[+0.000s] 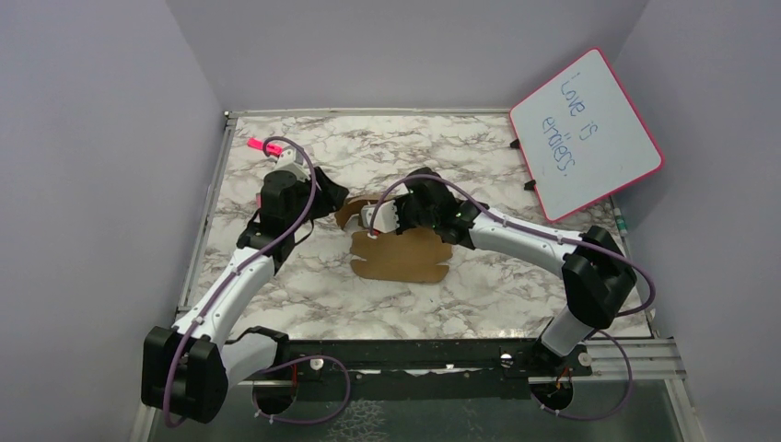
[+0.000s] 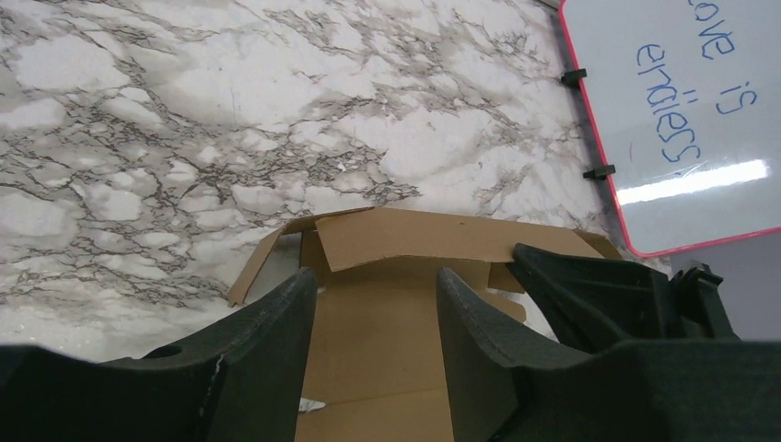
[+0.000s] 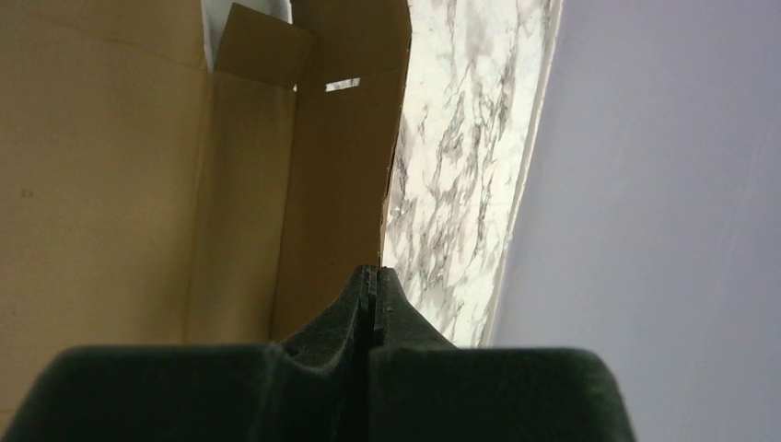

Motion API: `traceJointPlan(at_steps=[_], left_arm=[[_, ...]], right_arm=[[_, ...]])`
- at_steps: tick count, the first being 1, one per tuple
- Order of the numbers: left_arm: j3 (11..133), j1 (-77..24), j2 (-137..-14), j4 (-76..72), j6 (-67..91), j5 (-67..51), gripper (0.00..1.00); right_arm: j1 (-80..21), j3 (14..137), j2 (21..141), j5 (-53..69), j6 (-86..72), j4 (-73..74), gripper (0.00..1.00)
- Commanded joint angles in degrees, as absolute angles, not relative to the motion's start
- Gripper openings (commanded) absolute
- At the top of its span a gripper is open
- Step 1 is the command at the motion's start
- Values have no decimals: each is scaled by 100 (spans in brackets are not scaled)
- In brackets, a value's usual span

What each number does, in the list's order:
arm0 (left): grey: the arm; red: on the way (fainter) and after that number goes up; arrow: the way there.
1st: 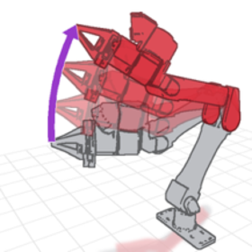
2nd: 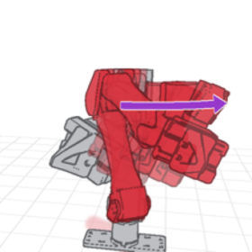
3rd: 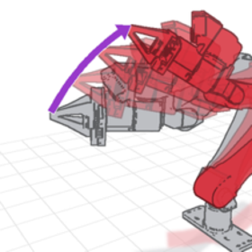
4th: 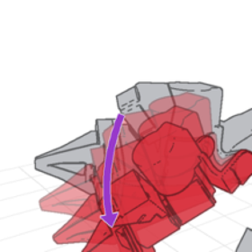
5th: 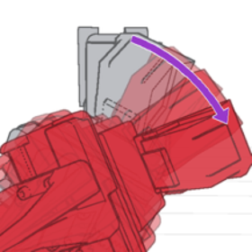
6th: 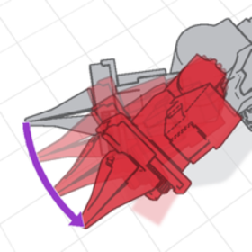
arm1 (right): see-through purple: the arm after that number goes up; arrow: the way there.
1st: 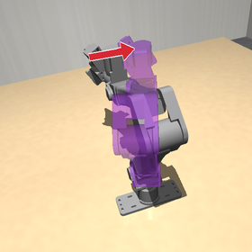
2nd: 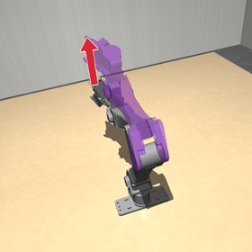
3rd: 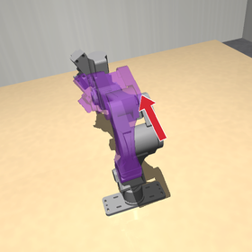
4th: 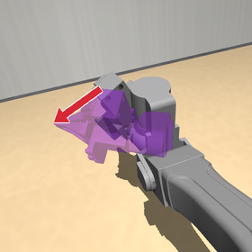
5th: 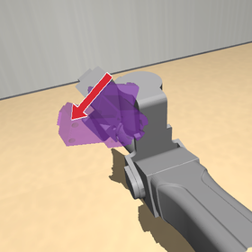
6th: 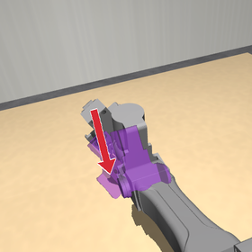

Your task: Fold the paper box

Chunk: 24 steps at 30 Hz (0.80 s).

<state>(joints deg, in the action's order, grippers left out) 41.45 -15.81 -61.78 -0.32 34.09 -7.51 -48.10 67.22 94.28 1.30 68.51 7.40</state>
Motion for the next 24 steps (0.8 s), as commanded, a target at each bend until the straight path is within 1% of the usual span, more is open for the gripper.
traceJointPlan(at_steps=[1,9,17,24], left_arm=[[4053,-1564,-6282,-429,3577,-1072,52],[3881,-1573,-6718,-824,3744,-1475,52],[4030,-1590,-7159,-1107,3711,-1634,51],[4246,-1631,-7564,-1329,3609,-1620,45]], right_arm=[[-4869,6446,9180,-165,6967,61,1],[-4869,6169,9425,-387,6515,53,1],[-4864,5918,9504,-483,6145,-141,1],[-4869,5679,9391,-504,6131,-281,1]])
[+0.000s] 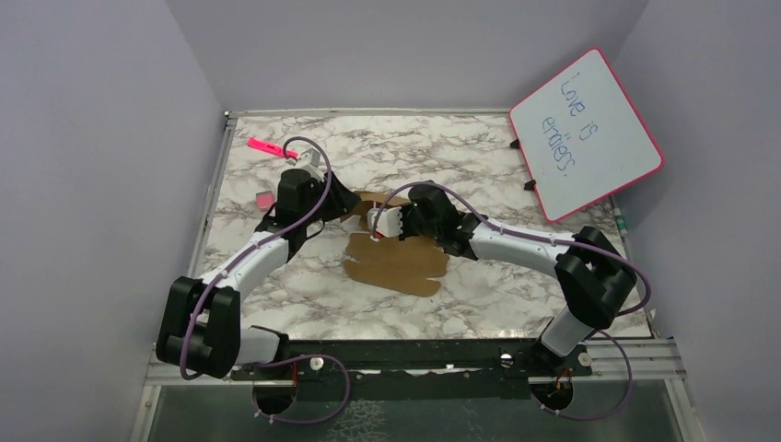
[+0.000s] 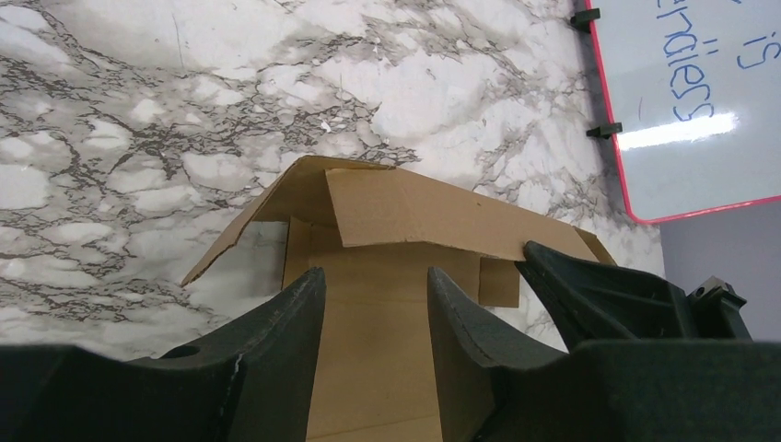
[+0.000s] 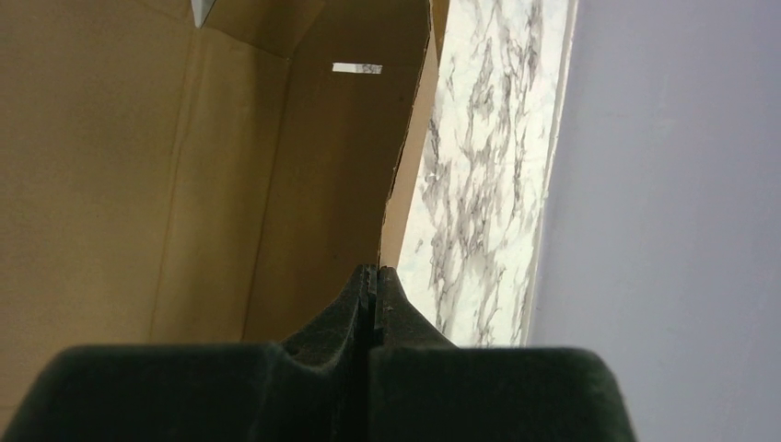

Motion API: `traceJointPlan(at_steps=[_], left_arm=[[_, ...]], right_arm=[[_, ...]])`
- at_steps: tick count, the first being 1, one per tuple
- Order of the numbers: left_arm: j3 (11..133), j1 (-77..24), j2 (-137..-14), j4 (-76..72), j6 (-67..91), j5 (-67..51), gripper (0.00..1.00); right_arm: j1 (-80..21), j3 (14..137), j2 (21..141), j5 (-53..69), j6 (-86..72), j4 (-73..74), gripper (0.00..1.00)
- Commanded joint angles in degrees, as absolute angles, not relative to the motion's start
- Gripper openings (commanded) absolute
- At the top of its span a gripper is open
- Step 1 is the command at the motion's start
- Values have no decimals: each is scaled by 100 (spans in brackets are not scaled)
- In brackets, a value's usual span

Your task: Fold the paper box

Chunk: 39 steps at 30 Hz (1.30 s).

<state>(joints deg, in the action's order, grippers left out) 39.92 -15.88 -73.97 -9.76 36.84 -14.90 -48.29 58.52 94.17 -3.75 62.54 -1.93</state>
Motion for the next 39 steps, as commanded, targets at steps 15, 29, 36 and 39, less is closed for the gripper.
traceJointPlan(at_steps=[15,29,36,39], left_arm=[[4418,-2045,-8136,-1526,3671,-1498,35],[3774,-2478,-7793,-1881,4513,-1588,33],[3375,-2531,-7450,-1925,4464,-1148,33],[3212,-2532,-7334,-1925,4403,-1154,33]], right_arm=[[-4979,5377,9056,-628,6056,-634,1],[-5178,4833,8863,-820,5977,-1553,1],[-5426,4478,8800,-912,6016,-1849,1],[-5589,4290,8752,-1139,6166,-2071,3]])
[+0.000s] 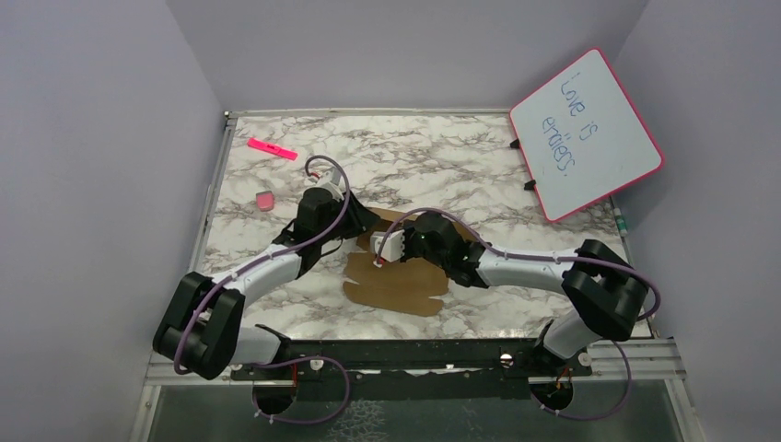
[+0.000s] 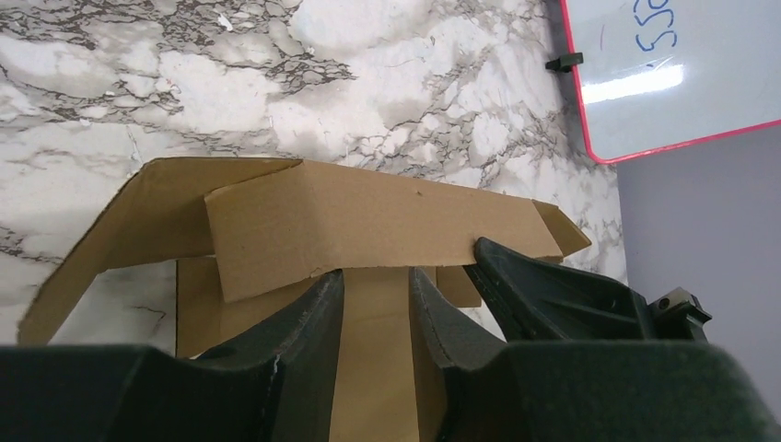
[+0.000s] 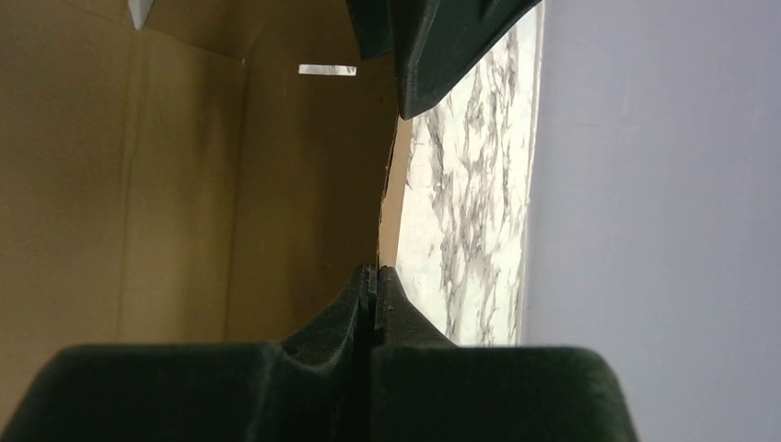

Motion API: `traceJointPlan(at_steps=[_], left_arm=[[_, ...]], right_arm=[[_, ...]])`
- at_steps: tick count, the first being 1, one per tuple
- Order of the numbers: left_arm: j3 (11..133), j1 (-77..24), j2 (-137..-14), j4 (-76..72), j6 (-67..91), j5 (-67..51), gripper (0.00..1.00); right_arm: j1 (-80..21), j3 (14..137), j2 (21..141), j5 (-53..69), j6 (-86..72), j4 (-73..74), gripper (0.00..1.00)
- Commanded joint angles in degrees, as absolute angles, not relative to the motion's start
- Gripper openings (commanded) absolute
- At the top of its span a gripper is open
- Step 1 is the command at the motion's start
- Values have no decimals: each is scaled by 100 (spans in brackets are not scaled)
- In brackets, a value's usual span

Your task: Fold the paper box

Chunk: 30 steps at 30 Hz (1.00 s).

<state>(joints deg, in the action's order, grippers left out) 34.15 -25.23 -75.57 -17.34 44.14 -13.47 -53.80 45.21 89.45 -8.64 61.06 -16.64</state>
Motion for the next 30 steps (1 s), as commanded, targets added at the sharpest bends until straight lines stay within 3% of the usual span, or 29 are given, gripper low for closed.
traceJointPlan(at_steps=[1,19,30], left_arm=[[3159,-2531,-7267,-1926,4388,-1157,33],[2569,-2514,-5520,-152,3831,407,42],[2474,-2514,-5573,-326,4001,146,45]], right_arm=[[-5641,4234,8743,-1192,6221,-2133,3],[-5842,4028,8594,-1416,6407,-2223,3],[-5871,4000,8580,-1459,6477,-2285,3]])
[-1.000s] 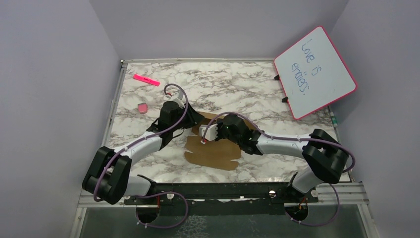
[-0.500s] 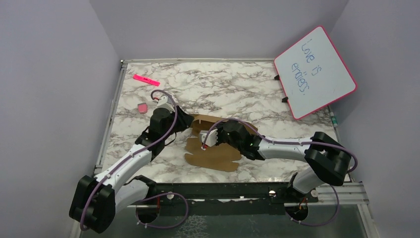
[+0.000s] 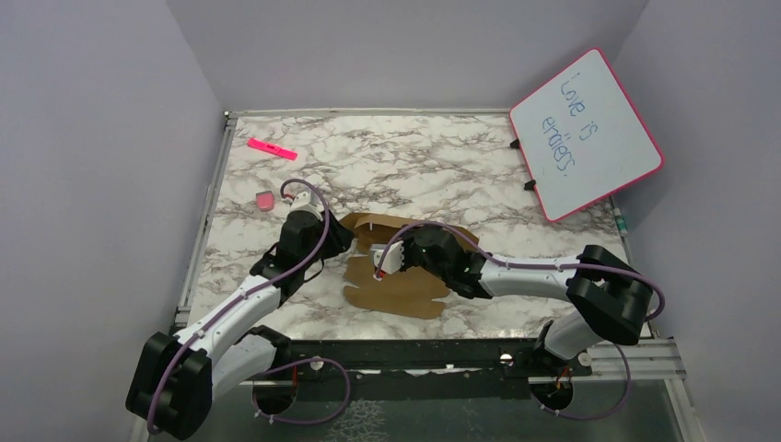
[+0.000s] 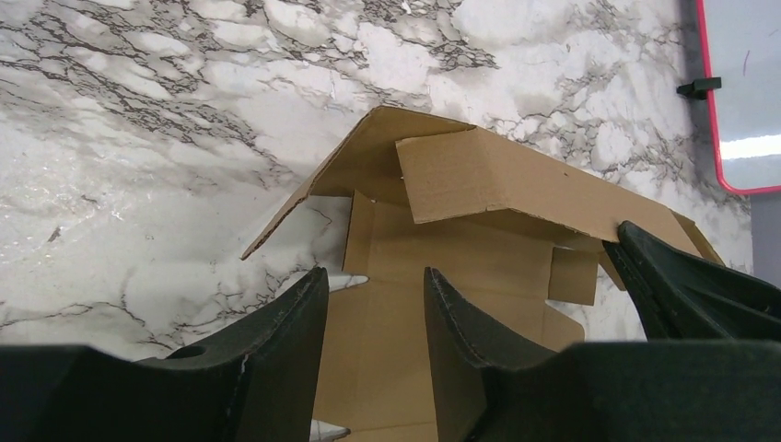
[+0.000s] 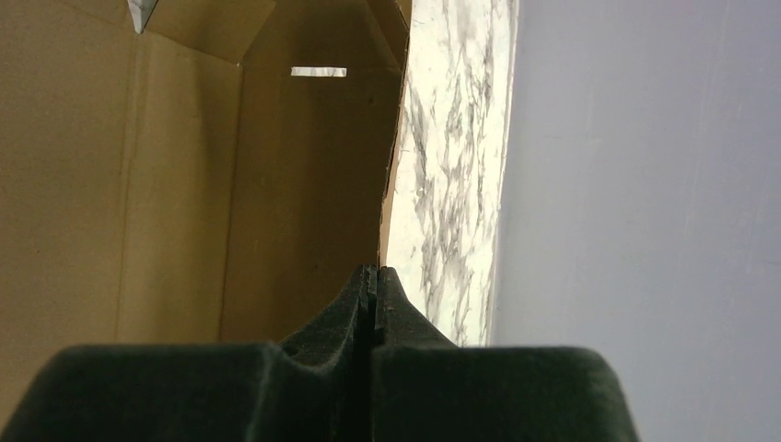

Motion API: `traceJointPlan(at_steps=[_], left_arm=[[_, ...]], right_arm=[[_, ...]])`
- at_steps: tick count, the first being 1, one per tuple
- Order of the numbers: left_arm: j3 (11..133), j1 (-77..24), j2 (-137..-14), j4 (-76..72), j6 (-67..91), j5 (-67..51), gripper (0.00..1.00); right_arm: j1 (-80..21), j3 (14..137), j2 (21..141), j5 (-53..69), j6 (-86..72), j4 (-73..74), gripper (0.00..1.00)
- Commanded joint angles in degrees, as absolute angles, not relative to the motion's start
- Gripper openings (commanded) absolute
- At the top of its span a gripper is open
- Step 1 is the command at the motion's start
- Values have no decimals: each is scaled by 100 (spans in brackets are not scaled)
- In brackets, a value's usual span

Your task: Fold the paper box

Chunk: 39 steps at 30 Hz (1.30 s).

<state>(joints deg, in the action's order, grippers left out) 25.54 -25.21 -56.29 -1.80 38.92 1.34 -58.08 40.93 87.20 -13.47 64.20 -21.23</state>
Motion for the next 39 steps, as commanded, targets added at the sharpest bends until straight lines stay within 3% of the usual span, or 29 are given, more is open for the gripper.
traceJointPlan(at_steps=[1,8,14,23,39], left_arm=[[2508,-2509,-5502,-300,3976,164,45],[2879,-2505,-5239,-104,3881,326,45],[3209,-2505,-5752,-367,3864,207,44],[3608,-2505,-6509,-770,3744,202,31],[3007,-2509,-7109,-1391,3889,-146,25]], right_arm=[[-5871,3988,8565,-1469,6484,-2277,3],[-5879,3985,8507,-1637,6573,-2217,3],[-5914,3916,8597,-1783,6766,-2403,3],[-5978,3659,9061,-1976,7494,-3645,3],[-6313,3225,9497,-2382,8317,-4987,1]])
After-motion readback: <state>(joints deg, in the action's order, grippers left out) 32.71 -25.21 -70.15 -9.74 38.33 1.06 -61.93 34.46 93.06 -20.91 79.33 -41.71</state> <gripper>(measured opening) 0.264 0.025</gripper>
